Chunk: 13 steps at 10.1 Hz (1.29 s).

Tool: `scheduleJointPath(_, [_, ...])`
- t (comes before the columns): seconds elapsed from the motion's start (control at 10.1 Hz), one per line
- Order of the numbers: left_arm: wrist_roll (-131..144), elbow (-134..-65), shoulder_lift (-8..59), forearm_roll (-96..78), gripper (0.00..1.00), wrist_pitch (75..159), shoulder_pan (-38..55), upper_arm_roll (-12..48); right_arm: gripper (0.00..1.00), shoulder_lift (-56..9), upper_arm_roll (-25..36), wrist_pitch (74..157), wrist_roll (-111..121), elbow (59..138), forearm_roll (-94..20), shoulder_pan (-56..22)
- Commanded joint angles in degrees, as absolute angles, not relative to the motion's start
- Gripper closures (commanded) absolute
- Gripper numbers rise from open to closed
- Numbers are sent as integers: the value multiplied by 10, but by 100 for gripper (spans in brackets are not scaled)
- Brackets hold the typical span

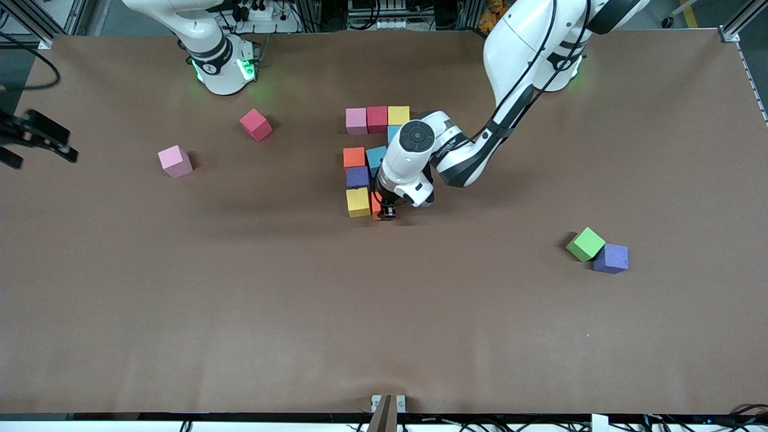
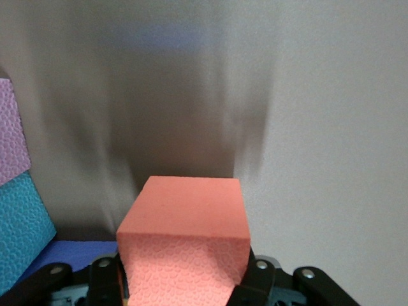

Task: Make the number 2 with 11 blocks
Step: 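Release yellow with the right gripper while the left gripper carries red, then lower the red cube onto the yellow cube with the left gripper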

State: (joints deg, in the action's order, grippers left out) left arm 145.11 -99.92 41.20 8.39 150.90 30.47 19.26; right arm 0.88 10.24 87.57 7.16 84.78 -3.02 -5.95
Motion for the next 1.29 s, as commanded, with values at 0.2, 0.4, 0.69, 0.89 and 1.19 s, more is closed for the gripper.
scheduleJointPath(0.2, [1455, -987, 425, 94, 88, 1514, 312, 189, 0, 1, 104, 878, 45, 843, -13, -54])
scheduleJointPath(0.4, [1454, -987, 425, 95, 88, 1514, 314, 189, 0, -1, 103, 879, 41, 844, -4, -54])
scheduleJointPath(0.69, [1454, -987, 425, 96, 88, 1513, 314, 190, 0, -4, 103, 869, 33, 845, 4, -44])
scheduleJointPath(0.89, [1454, -988, 425, 96, 88, 1513, 317, 190, 0, -12, 103, 868, 33, 846, 4, -45])
scheduleJointPath(1.19, [1455, -988, 428, 95, 87, 1513, 319, 189, 0, -13, 103, 869, 36, 847, 2, -42])
